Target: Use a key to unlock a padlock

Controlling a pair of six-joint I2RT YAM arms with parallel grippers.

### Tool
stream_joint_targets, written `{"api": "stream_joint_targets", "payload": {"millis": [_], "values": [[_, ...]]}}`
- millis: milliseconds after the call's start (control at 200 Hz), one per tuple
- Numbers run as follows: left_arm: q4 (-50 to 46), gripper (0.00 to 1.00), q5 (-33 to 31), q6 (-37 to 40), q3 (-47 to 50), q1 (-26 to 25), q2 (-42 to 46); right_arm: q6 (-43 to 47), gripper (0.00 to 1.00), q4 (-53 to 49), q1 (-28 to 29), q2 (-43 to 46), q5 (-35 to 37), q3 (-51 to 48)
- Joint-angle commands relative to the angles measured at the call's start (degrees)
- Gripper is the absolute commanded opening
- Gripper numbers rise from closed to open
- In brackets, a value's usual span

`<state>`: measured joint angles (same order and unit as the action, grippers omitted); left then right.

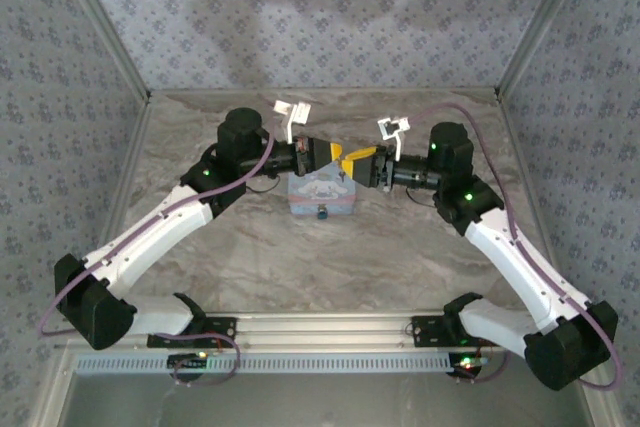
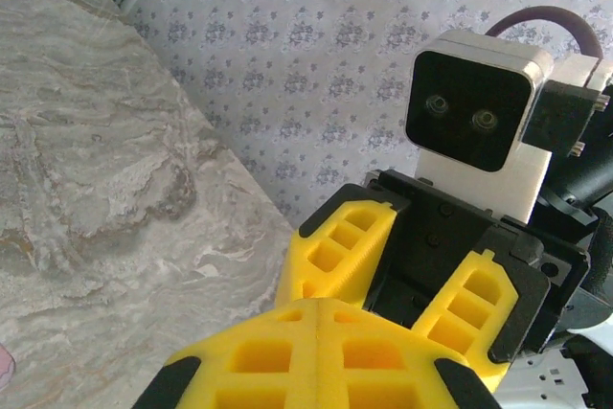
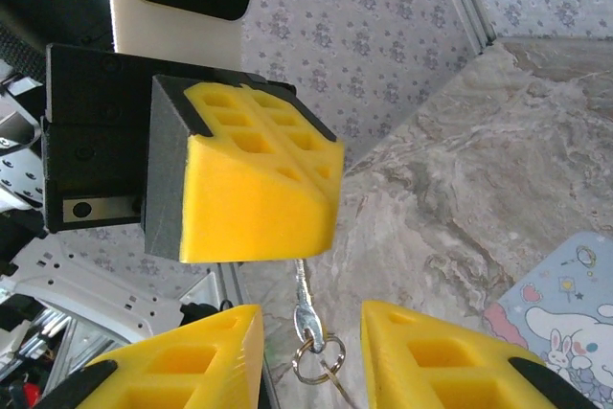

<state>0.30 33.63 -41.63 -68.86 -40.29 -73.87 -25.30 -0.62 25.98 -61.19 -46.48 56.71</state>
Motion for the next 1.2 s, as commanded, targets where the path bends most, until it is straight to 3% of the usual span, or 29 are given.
{"api": "stream_joint_targets", "payload": {"millis": [0, 200, 410, 740, 774, 864, 974, 1194], "values": [[3.6, 0.00, 1.0, -0.6, 0.0, -0.4, 2.1, -0.5, 0.33, 1.1, 0.7, -0.5, 0.8, 1.5], [3.9, 0.00, 0.7, -0.7, 0.2, -0.4, 2.5, -0.1, 0.23, 0.6, 1.5, -1.8, 0.2, 2.2], [3.5, 0.00, 0.5, -0.4, 0.4, -0.3, 3.0, 1.5, 0.00, -0.8, 1.7, -1.7, 0.2, 3.3], [2.2, 0.00, -1.2, -0.1, 0.7, -0.1, 3.2, 5.8, 0.00, -4.5, 2.5, 0.0, 3.2, 4.9], [1.5, 0.13, -1.6, 0.1, 0.5, 0.0, 3.2, 6.9, 0.00, -5.8, 2.7, 0.5, 4.7, 5.1], [0.7, 0.25, -2.6, 0.1, 0.5, 0.6, 3.6, 8.7, 0.00, -8.1, 2.7, 1.5, 8.0, 5.6], [-1.8, 0.62, -7.1, 0.1, 0.6, 1.2, 4.9, 12.4, 0.00, -13.3, 3.4, 2.6, 15.7, 7.1], [-6.1, 0.72, -14.1, -3.0, 0.7, 1.7, 5.4, 18.2, 0.00, -21.6, 8.5, 2.3, 43.0, 11.1]]}}
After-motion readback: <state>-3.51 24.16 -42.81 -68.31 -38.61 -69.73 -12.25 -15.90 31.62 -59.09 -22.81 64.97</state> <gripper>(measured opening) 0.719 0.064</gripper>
